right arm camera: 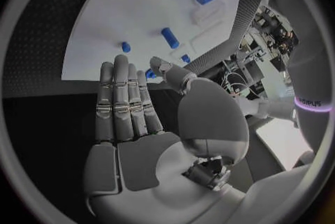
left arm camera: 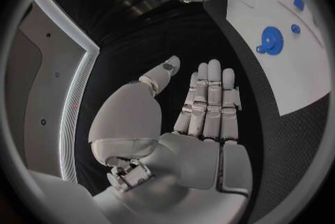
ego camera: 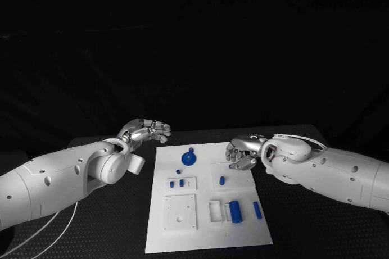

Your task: Assemble the parts on the task board

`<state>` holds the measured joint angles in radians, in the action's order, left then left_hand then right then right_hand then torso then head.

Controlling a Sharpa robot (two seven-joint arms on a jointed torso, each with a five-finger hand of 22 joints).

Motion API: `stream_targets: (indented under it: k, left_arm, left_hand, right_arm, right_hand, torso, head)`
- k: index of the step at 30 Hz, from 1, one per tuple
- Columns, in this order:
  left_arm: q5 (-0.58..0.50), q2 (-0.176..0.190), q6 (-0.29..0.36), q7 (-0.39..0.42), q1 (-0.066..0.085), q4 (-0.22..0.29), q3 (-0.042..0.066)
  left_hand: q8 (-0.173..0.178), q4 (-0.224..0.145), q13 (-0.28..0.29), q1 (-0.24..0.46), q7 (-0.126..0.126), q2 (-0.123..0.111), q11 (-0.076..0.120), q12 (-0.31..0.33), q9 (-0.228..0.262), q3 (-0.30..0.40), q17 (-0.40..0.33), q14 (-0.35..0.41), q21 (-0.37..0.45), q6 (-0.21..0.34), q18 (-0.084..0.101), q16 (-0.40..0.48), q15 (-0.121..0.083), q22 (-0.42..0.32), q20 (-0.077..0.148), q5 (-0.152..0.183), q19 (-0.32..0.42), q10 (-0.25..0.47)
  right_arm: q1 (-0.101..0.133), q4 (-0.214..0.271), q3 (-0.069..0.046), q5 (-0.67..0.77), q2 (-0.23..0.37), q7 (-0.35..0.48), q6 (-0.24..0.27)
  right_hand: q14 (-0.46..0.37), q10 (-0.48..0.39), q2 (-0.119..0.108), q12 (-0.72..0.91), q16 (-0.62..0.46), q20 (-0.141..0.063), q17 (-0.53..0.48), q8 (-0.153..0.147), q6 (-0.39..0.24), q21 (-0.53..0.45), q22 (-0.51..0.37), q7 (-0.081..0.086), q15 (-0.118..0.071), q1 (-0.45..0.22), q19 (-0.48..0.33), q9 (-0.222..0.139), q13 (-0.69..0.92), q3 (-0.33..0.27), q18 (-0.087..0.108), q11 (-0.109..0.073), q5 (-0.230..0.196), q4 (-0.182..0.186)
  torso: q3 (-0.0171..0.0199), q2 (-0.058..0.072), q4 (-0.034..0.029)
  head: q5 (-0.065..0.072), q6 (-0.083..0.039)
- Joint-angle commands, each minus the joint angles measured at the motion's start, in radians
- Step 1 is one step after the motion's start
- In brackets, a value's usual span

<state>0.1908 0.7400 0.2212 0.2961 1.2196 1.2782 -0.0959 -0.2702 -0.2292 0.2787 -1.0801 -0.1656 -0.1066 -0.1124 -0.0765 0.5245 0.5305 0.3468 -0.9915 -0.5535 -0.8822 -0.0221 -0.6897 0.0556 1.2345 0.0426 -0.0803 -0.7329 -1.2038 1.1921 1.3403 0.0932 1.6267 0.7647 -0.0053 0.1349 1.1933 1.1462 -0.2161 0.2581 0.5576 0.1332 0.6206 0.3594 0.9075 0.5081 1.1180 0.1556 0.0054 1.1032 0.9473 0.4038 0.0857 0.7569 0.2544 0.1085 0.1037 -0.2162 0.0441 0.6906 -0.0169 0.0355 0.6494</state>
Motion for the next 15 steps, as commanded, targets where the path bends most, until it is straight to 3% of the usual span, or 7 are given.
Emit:
stream_targets:
  k: [1, 3, 5, 8, 15]
  left_arm:
    - [-0.075, -0.004, -0.042, 0.039, 0.0, -0.003, 0.001]
    - [-0.075, -0.004, -0.04, 0.038, 0.0, -0.004, 0.001]
    - [-0.075, -0.001, -0.039, 0.038, 0.0, -0.003, 0.0]
    - [-0.076, -0.001, -0.039, 0.037, 0.0, -0.003, 0.0]
    - [-0.079, 0.0, -0.039, 0.036, 0.0, -0.002, 0.0]
  left_hand:
    - [-0.001, -0.001, -0.002, 0.01, -0.001, 0.001, 0.001, 0.003, 0.0, -0.006, 0.002, 0.001, 0.006, 0.008, -0.004, 0.006, 0.007, 0.002, -0.005, 0.006, -0.001, 0.003]
    - [0.0, -0.002, -0.002, 0.011, -0.001, 0.002, 0.001, 0.003, 0.0, -0.007, 0.003, 0.0, 0.007, 0.008, -0.004, 0.009, 0.007, 0.002, -0.005, 0.005, -0.001, 0.003]
    - [0.0, -0.003, -0.003, 0.013, -0.001, 0.003, 0.001, 0.003, 0.0, -0.009, 0.004, -0.001, 0.008, 0.009, -0.005, 0.012, 0.008, 0.002, -0.006, 0.005, -0.001, 0.004]
    - [0.0, -0.003, -0.003, 0.014, -0.002, 0.003, 0.0, 0.004, 0.0, -0.01, 0.004, -0.001, 0.009, 0.01, -0.005, 0.015, 0.008, 0.002, -0.006, 0.004, -0.001, 0.005]
    - [0.002, -0.005, -0.006, 0.017, -0.004, 0.005, -0.002, 0.005, -0.001, -0.013, 0.008, -0.004, 0.012, 0.014, -0.006, 0.024, 0.009, 0.004, -0.007, 0.004, -0.001, 0.009]
  right_arm:
    - [-0.006, 0.007, 0.005, 0.177, -0.002, -0.074, -0.019]
    - [-0.01, 0.009, 0.012, 0.202, -0.002, -0.089, -0.009]
    - [-0.016, 0.011, 0.013, 0.227, -0.002, -0.1, -0.002]
    - [-0.018, 0.005, 0.014, 0.235, -0.005, -0.104, 0.013]
    - [-0.022, -0.011, 0.017, 0.244, -0.02, -0.106, 0.023]
  right_hand:
    - [0.007, 0.01, -0.017, -0.01, -0.002, -0.001, 0.006, -0.001, 0.008, 0.001, -0.003, 0.0, 0.0, 0.001, 0.008, -0.001, -0.001, 0.012, 0.007, -0.001, -0.013, 0.003]
    - [0.009, 0.011, -0.027, -0.018, -0.006, -0.003, 0.011, -0.003, 0.007, -0.001, -0.004, 0.0, 0.0, 0.005, 0.011, -0.002, -0.002, 0.022, 0.007, 0.0, -0.024, 0.007]
    - [0.012, 0.012, -0.04, -0.031, -0.013, -0.003, 0.019, -0.006, 0.004, -0.003, -0.005, 0.0, 0.001, 0.009, 0.015, -0.004, -0.004, 0.037, 0.007, 0.002, -0.039, 0.015]
    - [0.017, 0.016, -0.055, -0.042, -0.018, -0.004, 0.028, -0.008, 0.005, -0.004, -0.004, 0.0, 0.001, 0.014, 0.019, -0.006, -0.004, 0.052, 0.007, 0.002, -0.049, 0.024]
    - [0.021, 0.022, -0.063, -0.051, -0.024, -0.006, 0.037, -0.006, 0.009, -0.005, -0.003, 0.0, 0.0, 0.02, 0.023, -0.005, -0.004, 0.068, 0.007, 0.001, -0.052, 0.033]
  torso:
    - [-0.0098, -0.006, 0.0016]
    - [-0.0123, -0.007, 0.0014]
    - [-0.0154, -0.007, 0.0012]
    - [-0.017, -0.008, 0.0009]
    - [-0.0139, -0.007, -0.0004]
  head:
    - [-0.006, 0.003]
    - [-0.009, 0.003]
    - [-0.011, 0.003]
    - [-0.012, 0.005]
    - [-0.013, 0.008]
